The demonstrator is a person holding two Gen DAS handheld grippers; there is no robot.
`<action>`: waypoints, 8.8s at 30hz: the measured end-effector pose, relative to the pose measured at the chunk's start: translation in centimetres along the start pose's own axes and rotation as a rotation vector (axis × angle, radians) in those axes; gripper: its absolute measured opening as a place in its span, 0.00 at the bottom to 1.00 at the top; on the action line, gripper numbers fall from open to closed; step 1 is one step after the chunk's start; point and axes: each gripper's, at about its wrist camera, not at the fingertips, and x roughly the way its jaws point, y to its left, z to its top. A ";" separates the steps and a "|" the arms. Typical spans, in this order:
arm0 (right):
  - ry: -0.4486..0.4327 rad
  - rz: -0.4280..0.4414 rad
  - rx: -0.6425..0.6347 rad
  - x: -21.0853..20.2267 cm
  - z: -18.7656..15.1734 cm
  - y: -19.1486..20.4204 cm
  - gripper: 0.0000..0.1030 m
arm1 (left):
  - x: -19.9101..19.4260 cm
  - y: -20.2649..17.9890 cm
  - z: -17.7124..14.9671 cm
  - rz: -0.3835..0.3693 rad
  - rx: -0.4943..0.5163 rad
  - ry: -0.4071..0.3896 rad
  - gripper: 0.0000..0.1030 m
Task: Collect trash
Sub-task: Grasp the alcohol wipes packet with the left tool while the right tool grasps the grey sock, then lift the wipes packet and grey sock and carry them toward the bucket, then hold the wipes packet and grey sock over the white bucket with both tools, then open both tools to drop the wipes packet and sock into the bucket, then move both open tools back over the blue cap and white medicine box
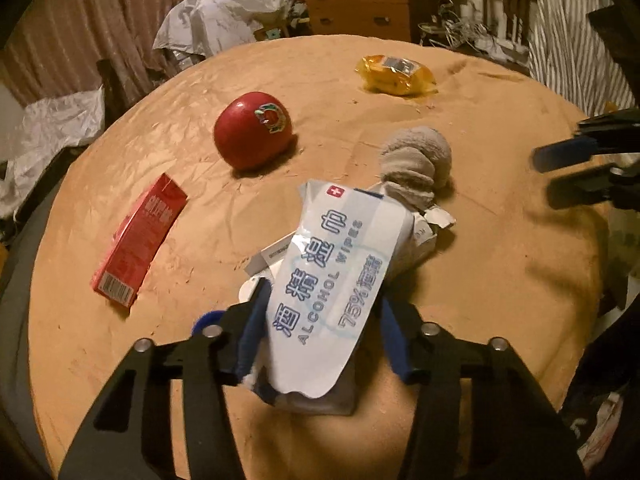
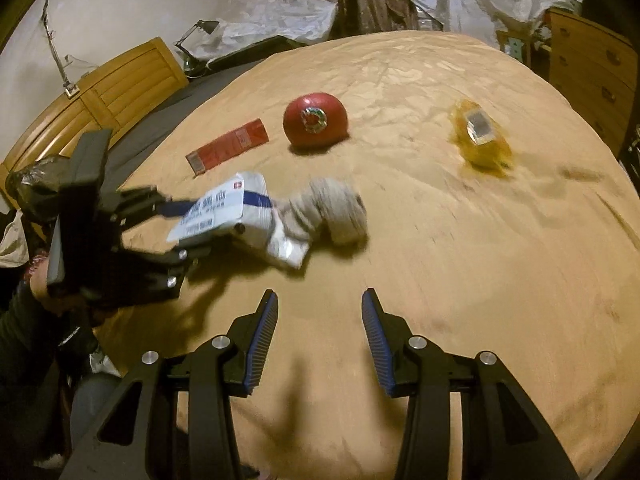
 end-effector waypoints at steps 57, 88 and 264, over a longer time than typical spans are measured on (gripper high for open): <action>-0.543 -0.230 -0.086 -16.6 -8.3 13.0 0.30 | -20.7 -8.7 -3.8 0.456 -0.508 -0.462 0.35; -0.587 -0.327 -0.047 -24.1 -11.5 11.6 0.30 | -19.3 -14.4 0.3 0.288 -0.381 -0.475 0.35; 0.096 -0.094 -0.282 -1.6 -3.2 3.8 0.51 | 0.2 5.3 -5.6 0.214 -0.555 0.038 0.31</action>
